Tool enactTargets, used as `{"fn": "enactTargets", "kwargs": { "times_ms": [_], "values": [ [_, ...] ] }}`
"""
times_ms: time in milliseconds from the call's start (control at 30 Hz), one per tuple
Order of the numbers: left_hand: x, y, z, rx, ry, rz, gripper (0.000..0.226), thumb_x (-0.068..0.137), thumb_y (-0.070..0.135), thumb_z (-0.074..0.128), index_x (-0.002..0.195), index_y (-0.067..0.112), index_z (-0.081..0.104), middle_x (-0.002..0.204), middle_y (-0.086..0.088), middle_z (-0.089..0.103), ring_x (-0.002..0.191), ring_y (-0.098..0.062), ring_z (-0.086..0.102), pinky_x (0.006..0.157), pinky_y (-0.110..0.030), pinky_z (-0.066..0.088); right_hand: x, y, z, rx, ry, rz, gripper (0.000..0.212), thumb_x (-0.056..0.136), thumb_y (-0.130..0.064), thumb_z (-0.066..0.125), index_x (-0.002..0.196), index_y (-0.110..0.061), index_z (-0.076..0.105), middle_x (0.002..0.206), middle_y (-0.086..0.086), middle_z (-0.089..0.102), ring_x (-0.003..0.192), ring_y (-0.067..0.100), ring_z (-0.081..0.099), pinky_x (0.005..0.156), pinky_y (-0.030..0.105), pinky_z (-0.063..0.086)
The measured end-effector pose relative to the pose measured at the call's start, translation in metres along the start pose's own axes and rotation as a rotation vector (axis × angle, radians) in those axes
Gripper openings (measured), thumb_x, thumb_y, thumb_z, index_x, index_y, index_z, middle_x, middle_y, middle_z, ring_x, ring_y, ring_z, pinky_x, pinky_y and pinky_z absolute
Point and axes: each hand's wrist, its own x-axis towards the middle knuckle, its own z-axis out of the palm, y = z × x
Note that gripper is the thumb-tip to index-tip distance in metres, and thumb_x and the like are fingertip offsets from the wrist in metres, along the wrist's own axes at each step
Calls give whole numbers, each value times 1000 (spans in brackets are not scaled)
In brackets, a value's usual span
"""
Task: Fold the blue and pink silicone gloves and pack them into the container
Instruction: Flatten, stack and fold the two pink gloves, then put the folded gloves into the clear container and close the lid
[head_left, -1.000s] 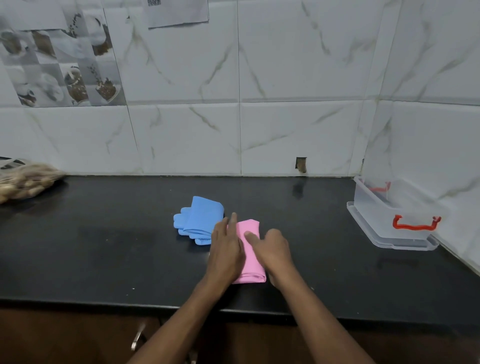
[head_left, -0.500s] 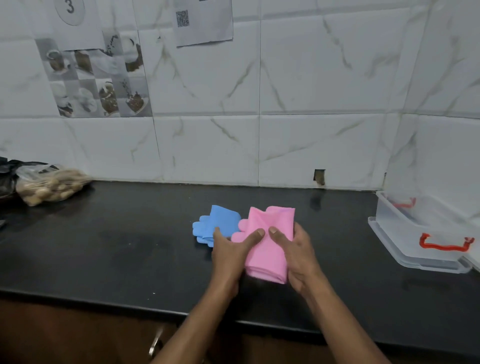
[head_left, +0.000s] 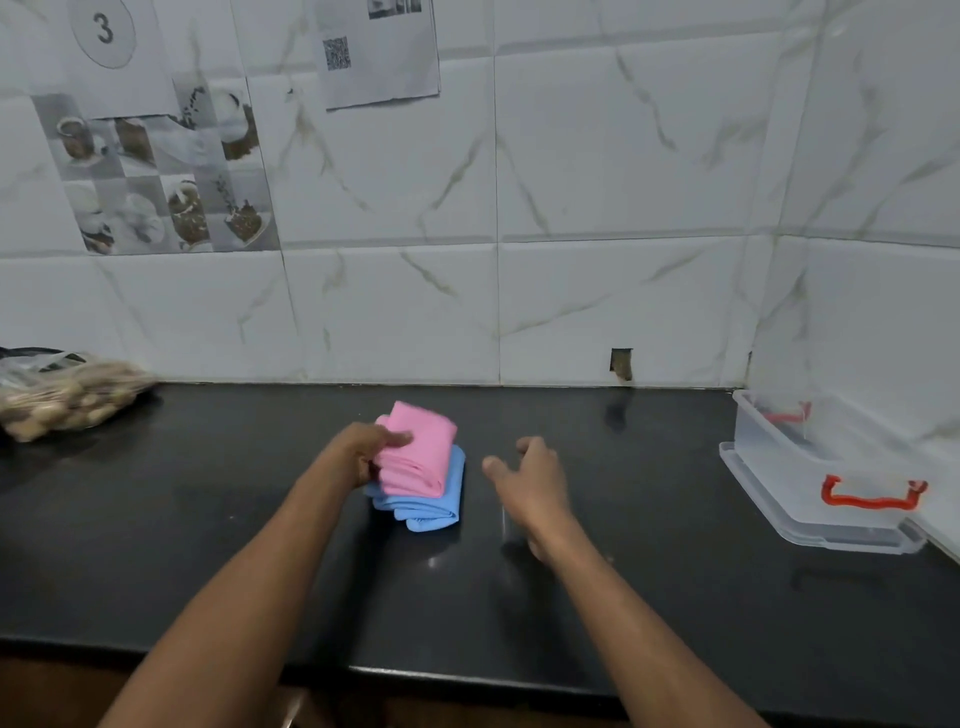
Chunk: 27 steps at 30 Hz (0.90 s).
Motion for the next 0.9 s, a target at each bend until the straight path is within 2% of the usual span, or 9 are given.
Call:
{"fn": "enactTargets", "kwargs": {
  "times_ms": [167,233,300,433,500,567,667,733,900],
  "values": [
    [14,-12,-7,121,106,30,58,81,16,78,127,-8,52,105,-23,67,88,-33,65,87,-52,54,-17,46,5,-165,-97,-15,49,90,-22,63,133,-9,44,133,7,43,111,21,58,101,33,45],
    [15,-10,-5,383,244,168,79,77,25,82,141,1,41,126,-21,58,108,-35,60,90,-51,52,-18,52,5,-175,-94,-63,46,90,-18,61,132,-10,44,132,6,43,108,19,60,99,31,46],
    [13,-6,-2,838,301,337,81,84,33,74,151,22,31,153,-17,33,138,-35,37,110,-51,36,-17,53,6,-182,-81,-85,44,91,-18,59,132,-12,45,131,5,43,111,19,58,100,32,45],
    [16,1,4,1153,97,642,39,100,38,48,138,34,51,161,0,24,146,-22,25,117,-47,16,-16,56,12,-191,-75,-108,40,93,-17,56,132,-14,46,131,2,42,113,17,56,98,29,47],
    [18,-7,12,1300,50,647,51,99,57,33,146,38,38,162,9,17,151,-19,10,116,-58,-1,-15,58,12,-197,-66,-121,34,94,-17,55,127,-13,50,128,2,43,109,16,57,92,24,48],
    [17,-23,18,1433,18,627,63,96,65,22,153,37,20,164,10,7,151,-16,-1,115,-62,-4,-17,58,11,-205,-59,-136,28,94,-15,54,121,-11,53,127,4,45,108,18,57,95,27,47],
    [18,-52,20,1439,35,645,88,80,81,16,155,36,4,162,15,-5,151,-14,-7,118,-54,0,-22,52,3,-214,-59,-172,27,92,-12,52,118,-8,56,126,9,49,111,24,56,102,28,40],
    [22,-54,18,1421,32,647,86,83,81,15,153,36,-4,161,16,-10,149,-10,-10,119,-52,0,-23,50,-12,-225,-37,-210,26,92,-13,53,117,-8,56,127,9,48,114,25,54,103,25,37],
    [12,-33,14,1437,-1,651,68,98,53,26,150,31,-12,162,10,-13,148,-7,-14,116,-55,-10,10,51,-110,-733,417,-278,27,89,-17,51,114,-8,57,122,11,53,113,30,52,102,41,38]
  ]
}}
